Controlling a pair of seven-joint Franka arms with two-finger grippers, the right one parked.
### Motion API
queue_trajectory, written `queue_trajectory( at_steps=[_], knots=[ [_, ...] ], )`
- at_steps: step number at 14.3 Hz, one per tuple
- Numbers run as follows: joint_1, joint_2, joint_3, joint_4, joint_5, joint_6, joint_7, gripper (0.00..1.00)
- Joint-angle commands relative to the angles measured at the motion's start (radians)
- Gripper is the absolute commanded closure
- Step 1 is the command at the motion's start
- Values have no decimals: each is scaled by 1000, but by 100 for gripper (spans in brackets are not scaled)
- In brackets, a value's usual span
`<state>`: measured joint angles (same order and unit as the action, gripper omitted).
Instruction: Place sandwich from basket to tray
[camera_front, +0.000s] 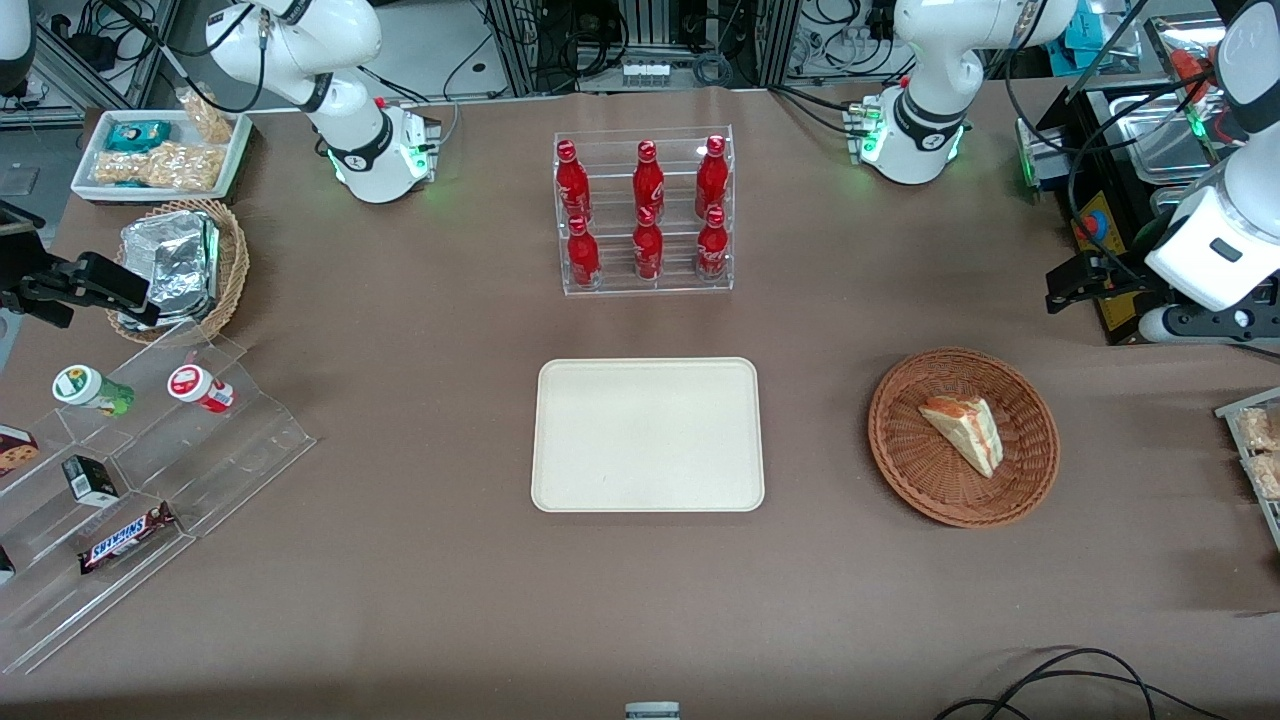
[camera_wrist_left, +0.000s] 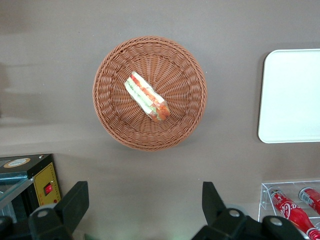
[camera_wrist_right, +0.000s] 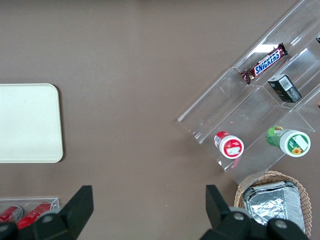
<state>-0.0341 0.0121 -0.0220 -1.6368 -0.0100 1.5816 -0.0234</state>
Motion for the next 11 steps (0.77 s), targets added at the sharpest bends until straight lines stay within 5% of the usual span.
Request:
queue_trajectory(
  at_steps=[1,11],
  knots=[
    [-7,15,4,34,16,-25,3,0],
    [-7,14,2,9,19,-49,6,0]
  ],
)
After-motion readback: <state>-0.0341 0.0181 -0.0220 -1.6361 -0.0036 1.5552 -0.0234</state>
